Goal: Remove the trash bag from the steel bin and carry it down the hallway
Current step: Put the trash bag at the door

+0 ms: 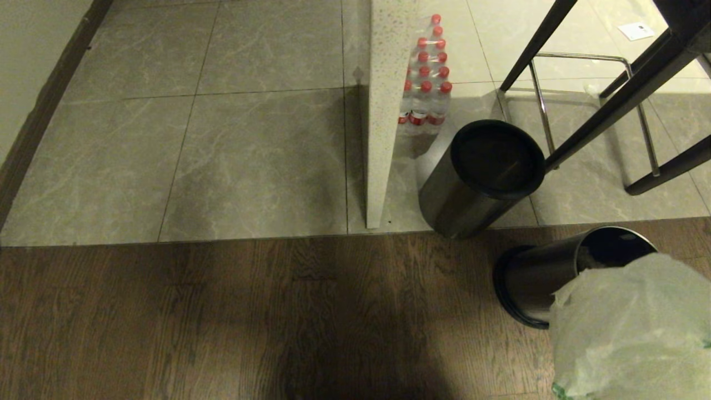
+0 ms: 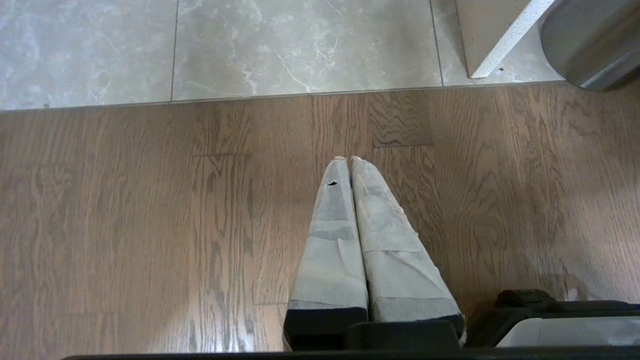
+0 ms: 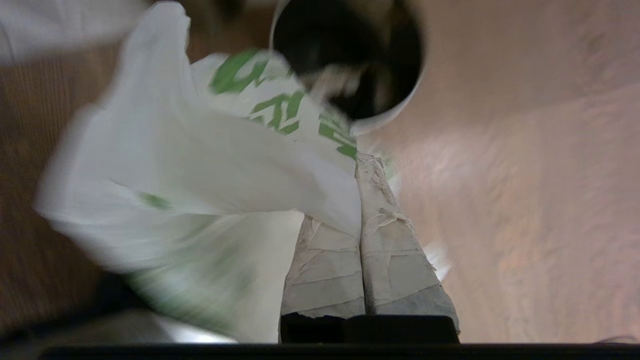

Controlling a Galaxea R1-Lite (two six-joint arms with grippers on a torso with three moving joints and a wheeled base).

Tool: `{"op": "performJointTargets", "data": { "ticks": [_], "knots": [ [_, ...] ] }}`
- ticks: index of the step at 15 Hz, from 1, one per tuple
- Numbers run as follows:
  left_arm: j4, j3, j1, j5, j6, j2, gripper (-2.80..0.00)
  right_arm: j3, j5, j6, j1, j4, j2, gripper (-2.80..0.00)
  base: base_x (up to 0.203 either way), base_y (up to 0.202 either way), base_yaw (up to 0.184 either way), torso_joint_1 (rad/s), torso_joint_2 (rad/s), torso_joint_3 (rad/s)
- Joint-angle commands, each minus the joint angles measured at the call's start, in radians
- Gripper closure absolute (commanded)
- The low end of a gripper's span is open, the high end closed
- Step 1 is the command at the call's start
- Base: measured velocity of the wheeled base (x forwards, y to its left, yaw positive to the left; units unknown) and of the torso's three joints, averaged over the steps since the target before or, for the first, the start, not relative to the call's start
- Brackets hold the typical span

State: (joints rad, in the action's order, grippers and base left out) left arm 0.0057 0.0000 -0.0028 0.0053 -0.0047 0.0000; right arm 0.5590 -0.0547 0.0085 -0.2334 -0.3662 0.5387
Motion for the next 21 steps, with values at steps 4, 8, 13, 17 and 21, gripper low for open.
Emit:
{"op": "performJointTargets", "data": {
  "ticks": [4, 8, 13, 17, 21],
  "knots": [
    [0.0, 0.002, 0.0, 0.001, -0.001, -0.002, 0.0, -0.455, -0.06, -0.009, 0.127, 0.238, -0.242, 0.0, 0.0, 0.0, 0.0, 0.0, 0.0, 0.0],
    [0.0, 0.002, 0.0, 0.001, 0.0, -0.002, 0.0, -0.561, 0.078, -0.023, 0.161, 0.418, -0.267, 0.0, 0.0, 0.0, 0.0, 0.0, 0.0, 0.0],
    [0.0, 0.001, 0.0, 0.001, -0.001, -0.002, 0.0, -0.564, 0.079, -0.106, 0.157, 0.426, -0.26, 0.0, 0.0, 0.0, 0.0, 0.0, 0.0, 0.0],
    [0.0, 0.0, 0.0, 0.0, 0.0, -0.002, 0.0, -0.563, 0.072, -0.08, 0.21, 0.372, -0.298, 0.0, 0.0, 0.0, 0.0, 0.0, 0.0, 0.0],
    [0.0, 0.002, 0.0, 0.001, 0.0, -0.002, 0.0, -0.562, 0.064, -0.055, 0.223, 0.368, -0.475, 0.0, 0.0, 0.0, 0.0, 0.0, 0.0, 0.0]
  ]
}}
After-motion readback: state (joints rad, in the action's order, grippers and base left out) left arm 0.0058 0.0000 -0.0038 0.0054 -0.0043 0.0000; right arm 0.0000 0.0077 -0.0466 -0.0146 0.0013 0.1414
